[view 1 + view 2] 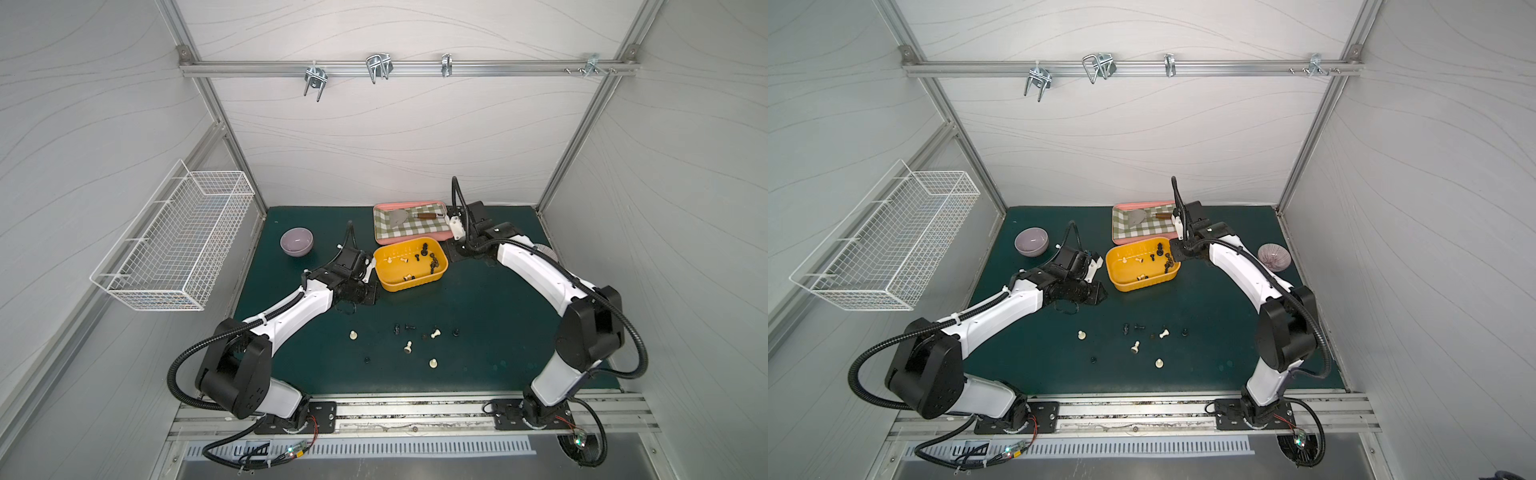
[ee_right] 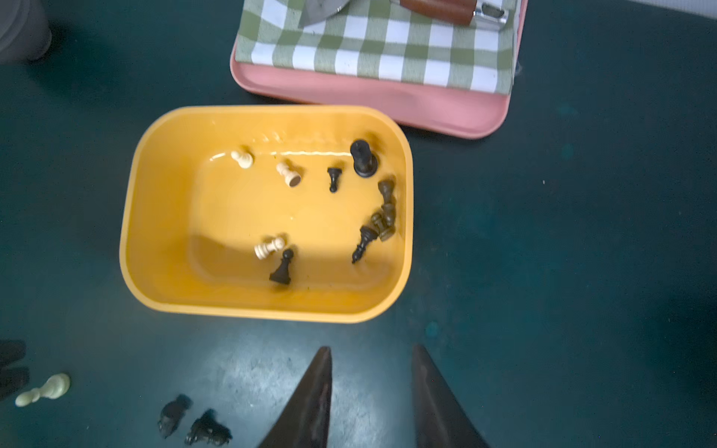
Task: Put the chess pieces into the storage box
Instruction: Pick up the chess piece at the center of the board.
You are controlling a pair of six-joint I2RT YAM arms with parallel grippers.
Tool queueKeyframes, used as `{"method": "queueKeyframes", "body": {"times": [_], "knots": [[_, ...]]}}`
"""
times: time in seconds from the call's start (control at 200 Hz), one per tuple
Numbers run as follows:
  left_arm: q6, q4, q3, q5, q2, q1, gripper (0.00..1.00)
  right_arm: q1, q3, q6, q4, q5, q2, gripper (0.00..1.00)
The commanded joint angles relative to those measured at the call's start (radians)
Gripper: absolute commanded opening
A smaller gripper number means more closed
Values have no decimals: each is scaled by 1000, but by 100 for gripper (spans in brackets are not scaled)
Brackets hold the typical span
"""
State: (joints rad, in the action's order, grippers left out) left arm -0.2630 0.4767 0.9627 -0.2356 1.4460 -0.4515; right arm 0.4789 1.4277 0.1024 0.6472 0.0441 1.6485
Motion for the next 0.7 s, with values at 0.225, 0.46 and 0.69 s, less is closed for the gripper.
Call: {"method": "queueKeyframes", "body": {"times": [0.225,0.46,0.69], "knots": [[12,94,21,61,-34,-11,27,-22,-272,59,-37,-29,-228,37],[-27,147,12,149,-69,-71,27,-31,-401,71,-34,-59,-341,37],[-103,174,-18,234,-107,-151,28,-40,-495,84,-27,-95,-437,37]]}}
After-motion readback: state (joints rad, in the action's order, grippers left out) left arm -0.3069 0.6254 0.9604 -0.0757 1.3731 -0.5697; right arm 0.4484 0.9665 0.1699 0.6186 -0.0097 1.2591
